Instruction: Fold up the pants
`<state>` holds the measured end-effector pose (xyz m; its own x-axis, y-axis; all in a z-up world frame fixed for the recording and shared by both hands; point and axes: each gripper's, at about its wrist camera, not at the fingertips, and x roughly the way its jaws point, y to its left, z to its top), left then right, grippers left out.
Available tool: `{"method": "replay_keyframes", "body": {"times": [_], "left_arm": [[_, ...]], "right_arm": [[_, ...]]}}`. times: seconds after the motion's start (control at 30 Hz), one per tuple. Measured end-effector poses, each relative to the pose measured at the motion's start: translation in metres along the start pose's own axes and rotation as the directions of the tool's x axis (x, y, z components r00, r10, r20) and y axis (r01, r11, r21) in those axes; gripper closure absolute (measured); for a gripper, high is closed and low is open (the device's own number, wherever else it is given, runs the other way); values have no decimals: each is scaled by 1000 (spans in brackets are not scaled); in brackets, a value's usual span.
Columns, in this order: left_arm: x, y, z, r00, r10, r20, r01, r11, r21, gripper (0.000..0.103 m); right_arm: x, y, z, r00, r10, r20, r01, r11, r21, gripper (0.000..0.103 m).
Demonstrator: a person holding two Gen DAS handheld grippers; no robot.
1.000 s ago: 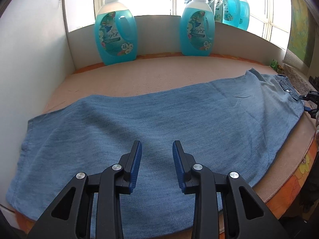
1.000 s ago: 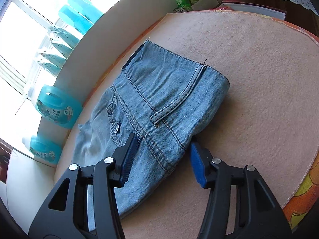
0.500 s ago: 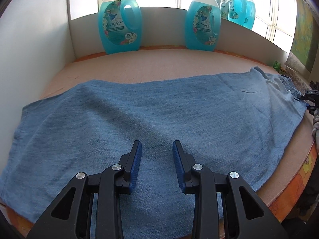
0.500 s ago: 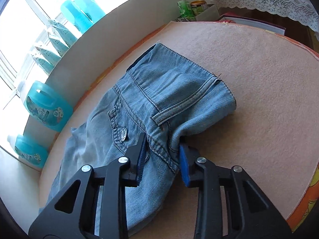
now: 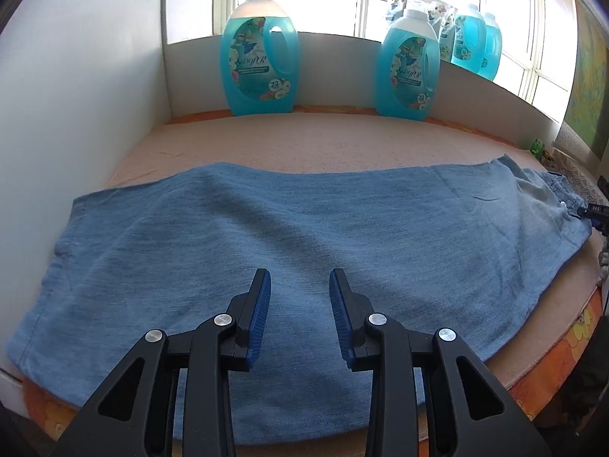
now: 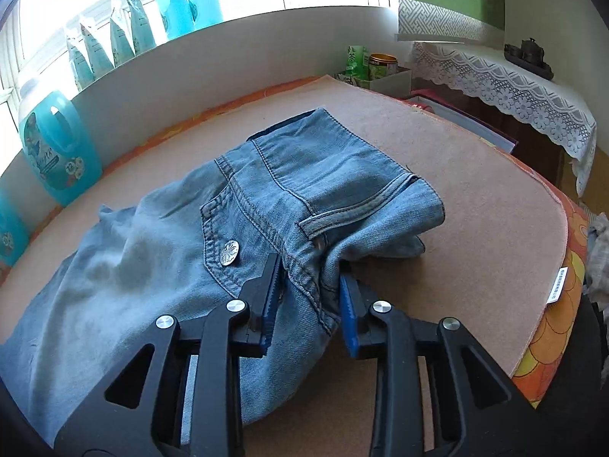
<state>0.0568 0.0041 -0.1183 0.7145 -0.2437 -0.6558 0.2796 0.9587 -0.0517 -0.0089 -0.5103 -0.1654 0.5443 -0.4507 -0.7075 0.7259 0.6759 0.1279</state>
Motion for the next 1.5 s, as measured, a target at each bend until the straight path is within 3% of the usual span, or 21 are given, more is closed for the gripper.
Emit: {"method": "replay_keyframes", "body": {"times": [0.07,0.2,0.33,0.43,0.53,0.67,0.83,0.97,1.13,1.2,1.33,1.47,1.5], "left_arm": [[-18,21,-4,999,42,21,-41,998,-55,73],[-51,63,-22,989,139,45,-129,977,-170,73],[-79,93,-44,973,226,55,-204,943,-264,71],[-91,114,-59,962,267,51,-234,911,-341,70],[-95,127,-72,958,286,36,-252,890,-379,70],[-95,135,-80,956,291,33,-252,876,-412,70],[-90,146,-83,955,296,35,-250,860,-445,70],[-83,153,-85,954,298,34,-249,849,-466,70],[-75,156,-84,952,304,26,-257,845,-470,70],[-73,157,-82,951,307,23,-261,844,-469,70],[-69,156,-80,943,333,19,-288,842,-457,70],[-71,156,-81,937,348,17,-302,836,-459,70],[-71,158,-81,938,347,14,-302,832,-465,70]], "right_arm": [[-10,-5,-2,1000,14,1,-14,1000,-1,51],[-35,-8,-6,995,92,-23,-92,996,5,51],[-68,17,-11,985,171,-5,-171,983,-62,51],[-93,55,-13,961,275,1,-273,953,-129,51],[-111,104,-15,912,409,-33,-406,888,-218,51],[-132,189,-25,831,548,-99,-541,753,-375,51],[-154,310,-46,686,685,-248,-690,502,-522,51],[-162,399,-72,590,714,-377,-748,308,-588,51],[-167,498,-113,497,682,-537,-794,107,-599,51],[-169,536,-133,473,656,-588,-796,33,-604,51],[-164,604,-184,456,578,-676,-780,-106,-617,51],[-154,656,-235,461,503,-731,-755,-210,-621,51],[-153,666,-246,471,494,-731,-738,-234,-633,51]]}}
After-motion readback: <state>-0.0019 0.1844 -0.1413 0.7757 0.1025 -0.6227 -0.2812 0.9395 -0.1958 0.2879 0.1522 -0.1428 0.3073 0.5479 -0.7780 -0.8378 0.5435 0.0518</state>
